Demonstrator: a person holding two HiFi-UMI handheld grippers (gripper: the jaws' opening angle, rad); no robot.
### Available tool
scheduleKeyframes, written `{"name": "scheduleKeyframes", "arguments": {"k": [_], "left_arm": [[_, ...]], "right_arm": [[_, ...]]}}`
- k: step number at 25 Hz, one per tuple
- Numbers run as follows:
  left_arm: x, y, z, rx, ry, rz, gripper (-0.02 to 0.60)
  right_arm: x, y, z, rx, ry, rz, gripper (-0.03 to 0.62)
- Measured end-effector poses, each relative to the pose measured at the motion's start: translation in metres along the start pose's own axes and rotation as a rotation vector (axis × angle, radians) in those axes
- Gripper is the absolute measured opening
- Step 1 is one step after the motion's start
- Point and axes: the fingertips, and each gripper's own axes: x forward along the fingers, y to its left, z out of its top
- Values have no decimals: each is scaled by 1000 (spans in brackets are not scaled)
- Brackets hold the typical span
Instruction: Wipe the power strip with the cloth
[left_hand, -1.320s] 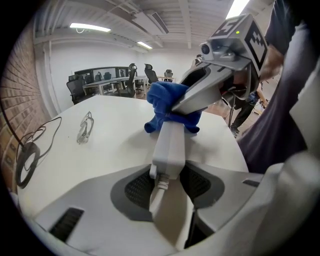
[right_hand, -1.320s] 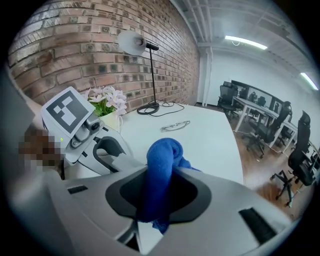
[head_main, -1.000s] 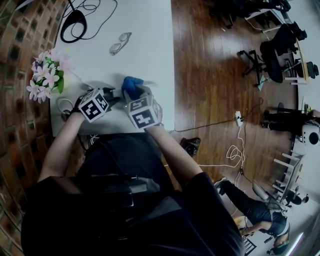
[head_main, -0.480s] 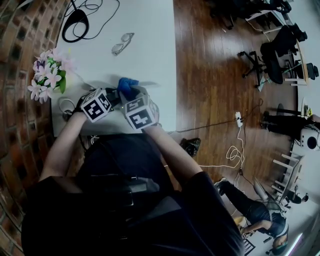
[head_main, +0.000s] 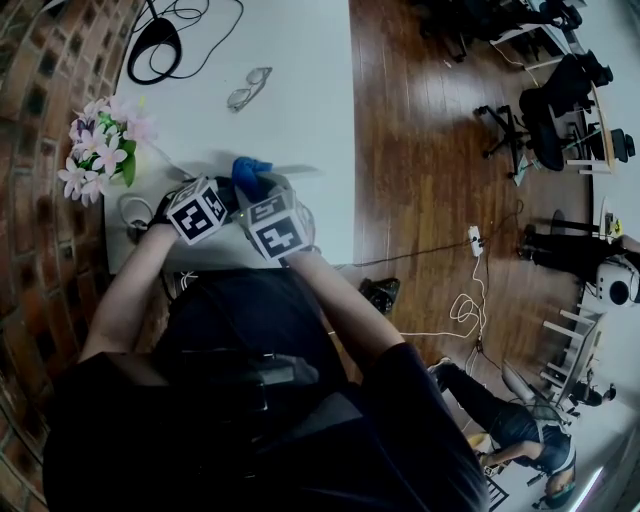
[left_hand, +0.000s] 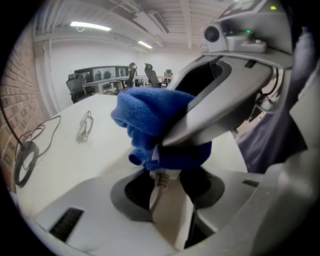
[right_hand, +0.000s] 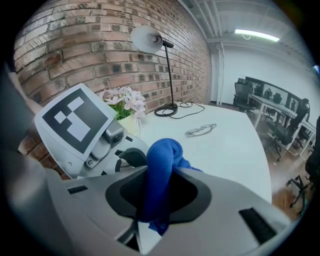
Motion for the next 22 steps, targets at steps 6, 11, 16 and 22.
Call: {"name": "scheduleKeyframes", "arguments": {"k": [6, 11, 16, 22], "left_arm": [[1, 0, -1, 5, -4, 3, 175], [1, 1, -1, 11, -4, 5, 175], [1, 0, -1, 12, -4, 8, 175], [0, 0, 0, 5, -4, 9, 175]], "right_arm": [[5, 9, 4, 27, -9, 17, 81], [8, 18, 7, 45, -24, 35, 81], [10, 25, 9, 45, -30, 65, 81], [11, 25, 11, 63, -22, 92, 81]]}}
